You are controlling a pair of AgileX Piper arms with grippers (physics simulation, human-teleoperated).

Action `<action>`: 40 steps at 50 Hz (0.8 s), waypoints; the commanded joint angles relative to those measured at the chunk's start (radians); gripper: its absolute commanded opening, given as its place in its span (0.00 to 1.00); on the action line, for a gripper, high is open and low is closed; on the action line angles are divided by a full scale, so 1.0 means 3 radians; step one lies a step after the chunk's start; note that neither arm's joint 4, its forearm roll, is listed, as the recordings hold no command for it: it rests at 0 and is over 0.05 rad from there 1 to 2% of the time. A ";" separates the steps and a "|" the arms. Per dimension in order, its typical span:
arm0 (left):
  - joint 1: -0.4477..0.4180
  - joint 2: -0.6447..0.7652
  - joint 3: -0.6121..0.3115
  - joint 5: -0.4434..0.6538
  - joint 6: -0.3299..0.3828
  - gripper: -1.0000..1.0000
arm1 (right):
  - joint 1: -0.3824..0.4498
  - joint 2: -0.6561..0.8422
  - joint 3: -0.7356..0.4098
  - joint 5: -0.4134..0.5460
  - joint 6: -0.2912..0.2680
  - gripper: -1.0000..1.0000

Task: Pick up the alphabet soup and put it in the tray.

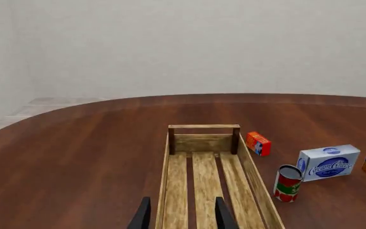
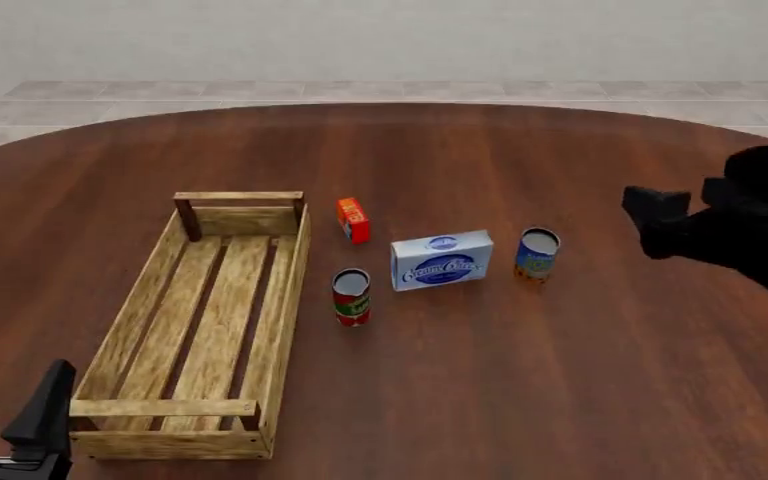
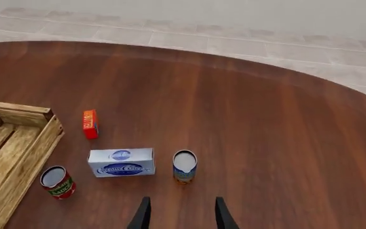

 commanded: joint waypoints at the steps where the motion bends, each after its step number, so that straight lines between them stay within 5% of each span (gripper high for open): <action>1: 0.0000 0.0000 0.0000 0.0000 0.0000 1.00 | 0.0046 0.0650 -0.0673 0.0380 -0.0088 1.00; 11: 0.0000 0.0000 0.0000 0.0000 0.0000 1.00 | 0.0162 0.1059 -0.1063 0.0645 -0.0083 1.00; 29: 0.0000 0.0000 0.0000 0.0000 0.0000 1.00 | 0.0006 0.1920 -0.1890 0.1000 -0.0013 1.00; 40: 0.0000 0.0000 0.0000 0.0000 0.0000 1.00 | -0.0131 0.2356 -0.2333 0.1197 -0.0123 1.00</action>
